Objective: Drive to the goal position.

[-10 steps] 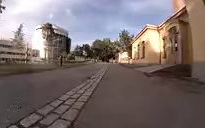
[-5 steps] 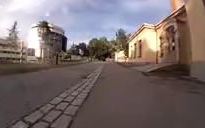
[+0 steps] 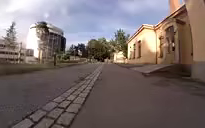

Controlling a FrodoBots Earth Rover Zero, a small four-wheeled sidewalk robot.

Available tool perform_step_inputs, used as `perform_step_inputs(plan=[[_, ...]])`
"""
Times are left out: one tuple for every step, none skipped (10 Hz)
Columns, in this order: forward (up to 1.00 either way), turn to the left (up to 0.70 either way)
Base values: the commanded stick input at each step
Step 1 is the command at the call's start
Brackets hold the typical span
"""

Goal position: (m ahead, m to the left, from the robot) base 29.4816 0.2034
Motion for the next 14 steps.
perform_step_inputs(plan=[[0.45, 0.00], [0.45, 0.00], [0.45, 0.00], [0.45, 0.00], [0.45, 0.00], [0.45, 0.00], [0.45, 0.00], [0.45, 0.00], [0.45, 0.00], [0.45, 0.00], [0.45, 0.00], [0.45, 0.00], [0.45, 0.00], [0.45, 0.00]])
